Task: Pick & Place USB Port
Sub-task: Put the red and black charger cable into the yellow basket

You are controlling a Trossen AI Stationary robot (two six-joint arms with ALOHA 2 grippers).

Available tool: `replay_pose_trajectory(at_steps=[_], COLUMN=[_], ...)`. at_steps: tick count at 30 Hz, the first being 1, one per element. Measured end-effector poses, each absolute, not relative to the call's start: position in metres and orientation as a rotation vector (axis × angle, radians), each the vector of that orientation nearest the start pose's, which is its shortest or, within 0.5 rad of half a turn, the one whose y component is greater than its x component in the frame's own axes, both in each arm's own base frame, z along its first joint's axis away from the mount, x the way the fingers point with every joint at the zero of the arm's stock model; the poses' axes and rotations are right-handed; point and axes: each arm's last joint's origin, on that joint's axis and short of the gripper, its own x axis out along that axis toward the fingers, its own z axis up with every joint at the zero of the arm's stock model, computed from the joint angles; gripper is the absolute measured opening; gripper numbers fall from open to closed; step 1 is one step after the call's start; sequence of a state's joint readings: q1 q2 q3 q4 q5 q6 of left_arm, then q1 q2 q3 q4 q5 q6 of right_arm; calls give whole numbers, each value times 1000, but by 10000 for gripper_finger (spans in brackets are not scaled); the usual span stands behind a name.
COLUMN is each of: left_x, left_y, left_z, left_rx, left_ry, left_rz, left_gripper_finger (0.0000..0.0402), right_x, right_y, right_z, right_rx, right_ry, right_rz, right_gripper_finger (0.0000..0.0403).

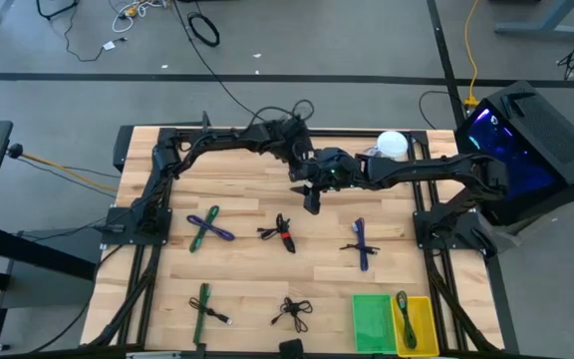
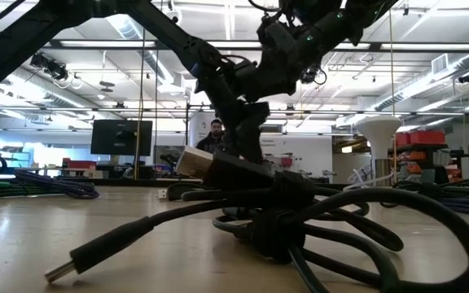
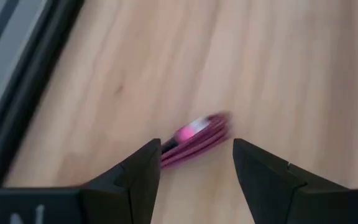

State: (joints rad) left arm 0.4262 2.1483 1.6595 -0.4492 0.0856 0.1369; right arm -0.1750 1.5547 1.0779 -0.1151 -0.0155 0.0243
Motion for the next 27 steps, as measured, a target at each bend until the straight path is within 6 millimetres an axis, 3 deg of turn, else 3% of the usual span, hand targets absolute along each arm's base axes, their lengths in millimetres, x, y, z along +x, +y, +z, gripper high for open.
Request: replay_pose_trajectory(at_steps=[4,8,13,19,27], left_x=[435,438,441,441,446], left_y=[181,175,172,169,153], left_z=[182,166,168,164,150], left_rx=[-159,-184,-268,-425,-406], left_ry=[890,933,882,887,936], left_rz=[353,492,611,544,589], left_gripper_finger=[206,204,192,179,176], right_x=[330,327,325,324,326], right_y=[-57,-52,-48,-40,-31], right_z=[258,262,262,260,261], right_rx=[102,100,98,97,90], right_ry=[610,619,638,660,646], right_rz=[-164,-153,-143,-123,-95], right_gripper_finger=[168,168,168,168,168])
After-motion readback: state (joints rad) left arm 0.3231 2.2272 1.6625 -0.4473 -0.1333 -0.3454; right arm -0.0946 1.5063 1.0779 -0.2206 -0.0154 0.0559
